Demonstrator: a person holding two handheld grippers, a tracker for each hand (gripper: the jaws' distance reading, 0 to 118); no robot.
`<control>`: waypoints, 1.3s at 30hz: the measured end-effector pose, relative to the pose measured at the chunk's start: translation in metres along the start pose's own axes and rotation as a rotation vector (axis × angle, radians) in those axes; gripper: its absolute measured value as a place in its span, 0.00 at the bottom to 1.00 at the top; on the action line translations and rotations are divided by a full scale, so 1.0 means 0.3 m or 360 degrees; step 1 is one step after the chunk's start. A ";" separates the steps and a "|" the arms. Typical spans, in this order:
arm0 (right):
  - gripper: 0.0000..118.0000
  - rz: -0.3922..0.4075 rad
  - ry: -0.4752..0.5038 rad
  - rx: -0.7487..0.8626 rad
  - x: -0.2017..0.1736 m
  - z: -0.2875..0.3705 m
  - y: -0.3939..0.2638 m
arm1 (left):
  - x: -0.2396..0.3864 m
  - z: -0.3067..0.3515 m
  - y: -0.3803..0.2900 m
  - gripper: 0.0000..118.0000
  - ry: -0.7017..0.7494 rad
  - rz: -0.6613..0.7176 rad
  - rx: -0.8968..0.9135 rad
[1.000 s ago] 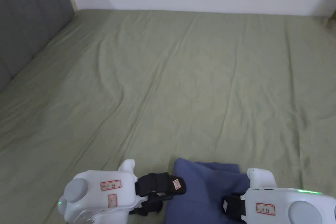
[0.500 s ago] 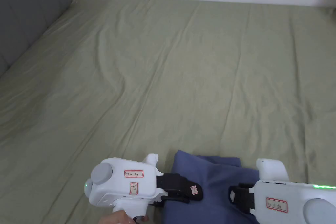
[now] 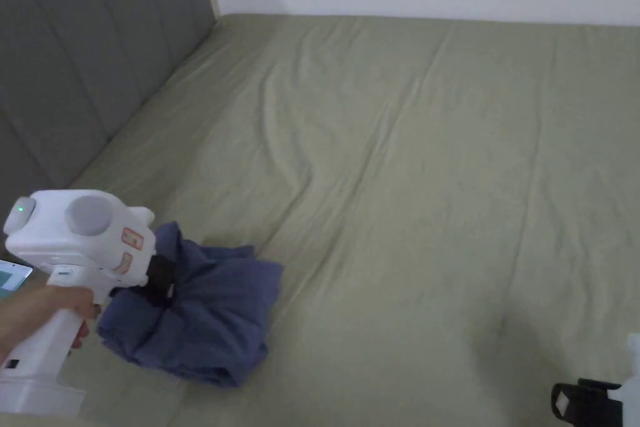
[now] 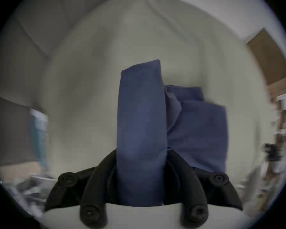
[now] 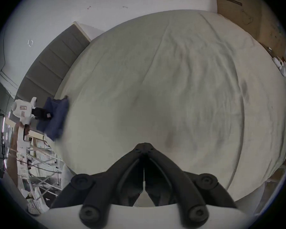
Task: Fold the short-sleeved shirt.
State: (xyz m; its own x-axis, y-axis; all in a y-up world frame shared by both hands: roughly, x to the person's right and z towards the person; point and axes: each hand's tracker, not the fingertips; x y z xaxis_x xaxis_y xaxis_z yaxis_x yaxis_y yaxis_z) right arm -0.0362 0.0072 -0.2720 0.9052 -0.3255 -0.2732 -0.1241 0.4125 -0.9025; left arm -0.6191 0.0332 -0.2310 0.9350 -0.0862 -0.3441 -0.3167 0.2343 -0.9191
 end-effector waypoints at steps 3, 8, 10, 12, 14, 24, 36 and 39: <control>0.00 0.0019 -0.0041 -0.0018 -0.001 -0.009 -0.002 | -0.062 -0.036 0.023 0.25 0.0456 -0.0164 -0.0012; 0.00 -0.0005 -0.0020 -0.0017 -0.016 -0.005 -0.002 | -0.106 -0.074 0.006 0.72 0.0621 -0.0080 0.0034; 0.00 -0.0016 -0.0016 -0.0014 -0.016 -0.001 -0.001 | -0.100 -0.045 -0.013 0.79 0.0583 -0.0022 0.0107; 0.00 -0.0013 -0.0027 -0.0010 -0.016 0.002 -0.001 | -0.082 0.000 -0.032 0.77 0.0497 0.0025 0.0166; 0.00 -0.0012 -0.0037 -0.0002 -0.016 0.014 -0.004 | -0.042 0.068 -0.060 0.53 0.0418 0.0096 0.0283; 0.00 -0.0034 0.0066 0.0070 0.018 0.079 -0.050 | 0.427 0.328 -0.271 0.00 -0.0179 0.0040 0.0705; 0.00 0.0308 -0.0227 0.0665 0.049 0.391 -0.018 | 0.973 0.584 -0.536 0.00 -0.0134 -0.0051 0.1290; 0.00 0.0412 -0.0337 0.0954 0.022 0.507 0.005 | 1.030 0.678 -0.559 0.00 -0.0075 -0.0058 0.1471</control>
State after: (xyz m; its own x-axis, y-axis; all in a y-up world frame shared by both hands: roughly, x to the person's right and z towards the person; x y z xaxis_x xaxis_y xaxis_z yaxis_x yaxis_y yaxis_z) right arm 0.0315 0.1351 -0.2245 0.9442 -0.0044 -0.3293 -0.1563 0.8740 -0.4600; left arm -0.2446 0.1642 -0.1441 0.9538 -0.0742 -0.2912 -0.0523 0.9133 -0.4039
